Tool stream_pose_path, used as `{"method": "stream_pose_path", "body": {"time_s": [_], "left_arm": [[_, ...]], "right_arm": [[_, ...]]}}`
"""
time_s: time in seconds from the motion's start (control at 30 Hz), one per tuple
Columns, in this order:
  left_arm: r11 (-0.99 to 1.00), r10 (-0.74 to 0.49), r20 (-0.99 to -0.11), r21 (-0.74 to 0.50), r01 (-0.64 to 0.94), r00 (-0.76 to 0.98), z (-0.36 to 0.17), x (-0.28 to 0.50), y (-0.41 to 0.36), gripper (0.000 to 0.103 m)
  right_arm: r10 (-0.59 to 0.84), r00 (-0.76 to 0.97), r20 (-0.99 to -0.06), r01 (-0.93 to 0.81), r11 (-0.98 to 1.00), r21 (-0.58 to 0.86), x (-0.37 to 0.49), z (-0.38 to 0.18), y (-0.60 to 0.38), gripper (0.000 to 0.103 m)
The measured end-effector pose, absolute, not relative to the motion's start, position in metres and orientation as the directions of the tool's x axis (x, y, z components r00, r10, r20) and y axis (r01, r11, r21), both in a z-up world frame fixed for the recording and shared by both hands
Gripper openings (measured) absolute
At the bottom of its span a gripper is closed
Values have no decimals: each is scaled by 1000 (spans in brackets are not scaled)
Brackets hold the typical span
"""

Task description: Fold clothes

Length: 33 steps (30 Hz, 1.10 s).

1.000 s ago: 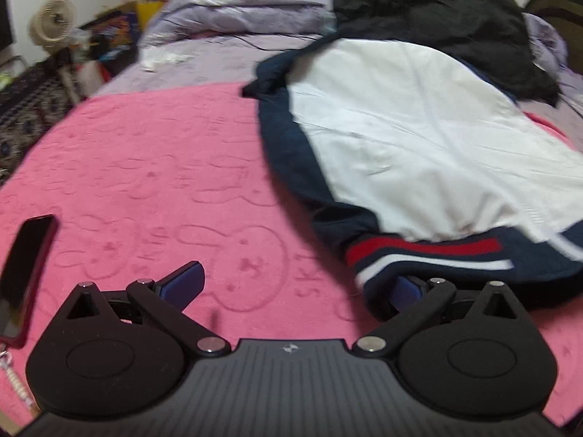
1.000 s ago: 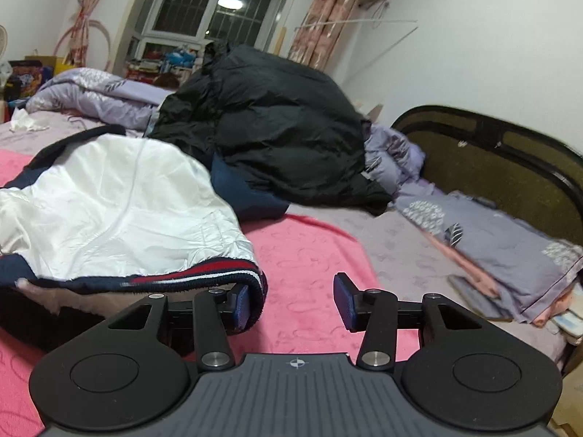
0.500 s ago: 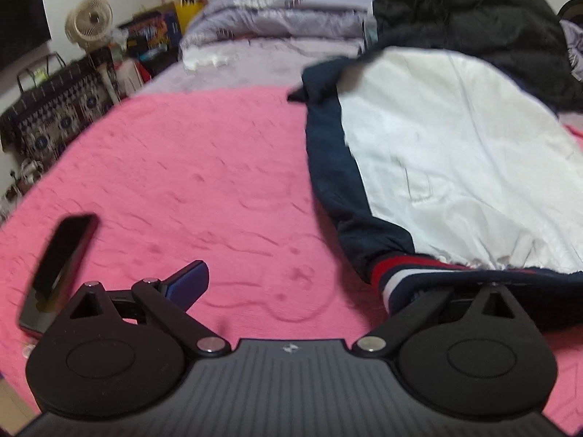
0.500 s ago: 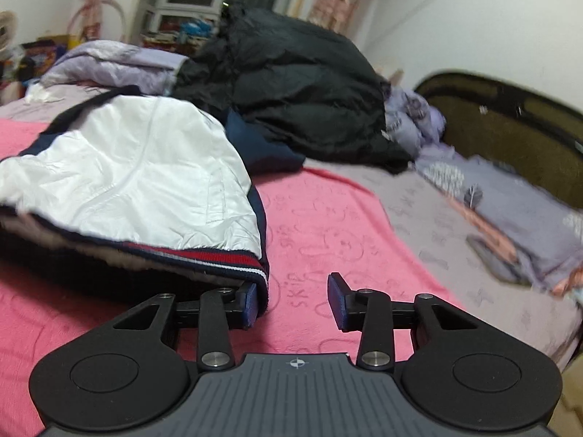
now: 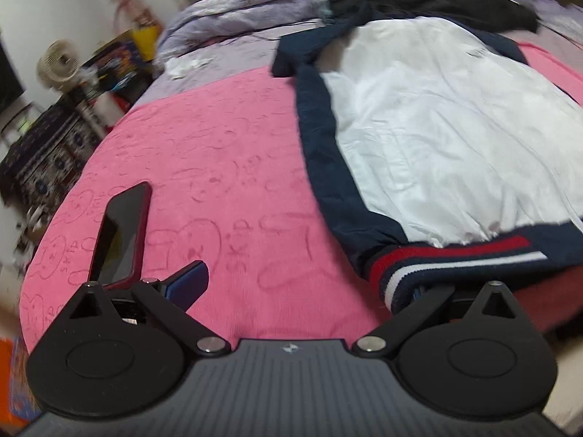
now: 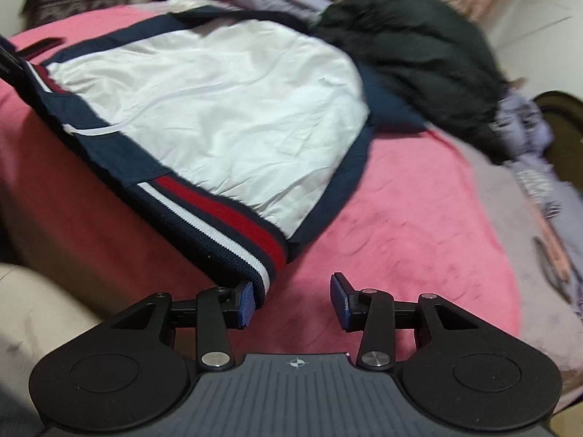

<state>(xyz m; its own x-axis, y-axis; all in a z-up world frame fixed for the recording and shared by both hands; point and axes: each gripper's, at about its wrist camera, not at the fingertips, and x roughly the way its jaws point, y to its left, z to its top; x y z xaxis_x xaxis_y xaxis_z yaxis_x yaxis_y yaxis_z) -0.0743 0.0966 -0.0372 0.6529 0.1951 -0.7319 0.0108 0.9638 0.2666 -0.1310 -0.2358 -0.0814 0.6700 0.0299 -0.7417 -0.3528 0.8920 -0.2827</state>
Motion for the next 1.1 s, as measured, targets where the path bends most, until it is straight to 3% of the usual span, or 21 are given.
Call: {"method": "stream_pose_path", "body": {"time_s": [0.1,0.23,0.4,0.6,0.67,0.77,0.83,0.9,1.03,1.1], "left_arm": [[970,129,-736,232,69,664,-28,-84,104,102],[980,38,-765,156,127,643,-22,-92,116,102],[982,-17,-765,107,153,644,-8,-104,123,102],[979,79,-765,180,95,639,-2,-119,125,103],[978,119,-756,200,53,644,-2,-126,127,103],[979,153,-724,205,-2,672,9,-124,134,103],[982,137,-704,186,-5,697,15,-109,132,103],[986,106,-683,165,11,722,21,-89,128,103],[984,24,-637,150,93,771,14,-30,89,103],[984,-13,-629,130,121,778,3,0,65,103]], "right_arm": [[121,596,-794,-411,895,-171,-127,-63,-249,66],[185,585,-790,-369,928,-57,-115,-38,-284,68],[124,741,-660,-245,965,-94,-84,-18,-291,68],[232,827,-512,-349,926,-144,0,-32,-184,69],[286,805,-519,-383,920,-86,26,-49,-141,69],[317,703,-637,-411,912,-1,49,-89,-88,68],[332,676,-658,-444,896,-3,34,-107,-71,69],[359,692,-627,-497,866,-52,6,-106,-72,69],[540,525,-658,-628,767,129,-18,-86,-120,69],[538,525,-659,-588,790,175,-21,-70,-150,69]]}}
